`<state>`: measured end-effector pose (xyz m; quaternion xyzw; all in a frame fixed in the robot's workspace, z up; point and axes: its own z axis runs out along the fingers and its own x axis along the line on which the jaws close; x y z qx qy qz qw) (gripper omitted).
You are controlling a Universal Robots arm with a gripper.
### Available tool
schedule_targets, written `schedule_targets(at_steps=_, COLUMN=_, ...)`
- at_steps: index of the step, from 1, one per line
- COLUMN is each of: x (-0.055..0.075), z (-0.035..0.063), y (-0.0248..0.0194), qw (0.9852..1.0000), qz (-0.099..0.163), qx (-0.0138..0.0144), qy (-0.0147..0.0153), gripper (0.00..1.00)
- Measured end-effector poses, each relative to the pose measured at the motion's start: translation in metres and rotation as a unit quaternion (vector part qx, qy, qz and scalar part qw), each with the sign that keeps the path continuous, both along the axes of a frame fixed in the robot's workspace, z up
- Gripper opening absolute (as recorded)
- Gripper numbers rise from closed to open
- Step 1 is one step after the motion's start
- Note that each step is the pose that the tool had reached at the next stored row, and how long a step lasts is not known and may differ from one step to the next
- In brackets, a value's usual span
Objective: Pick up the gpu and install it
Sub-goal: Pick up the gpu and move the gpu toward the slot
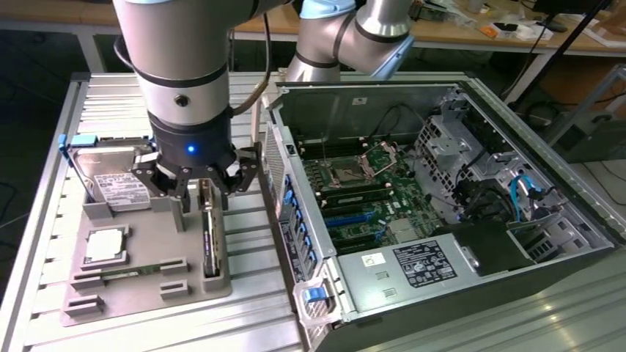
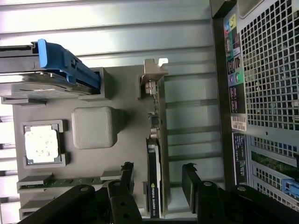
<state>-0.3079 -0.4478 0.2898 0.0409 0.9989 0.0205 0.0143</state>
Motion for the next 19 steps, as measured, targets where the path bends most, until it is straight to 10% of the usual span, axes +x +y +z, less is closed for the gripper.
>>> schedule_targets(at_steps=19, x=0.0, z=-0.036, y=-0.0066, qw=1.0, qz=0.0, qx=-0.0003, qy=0.0, gripper=0.54)
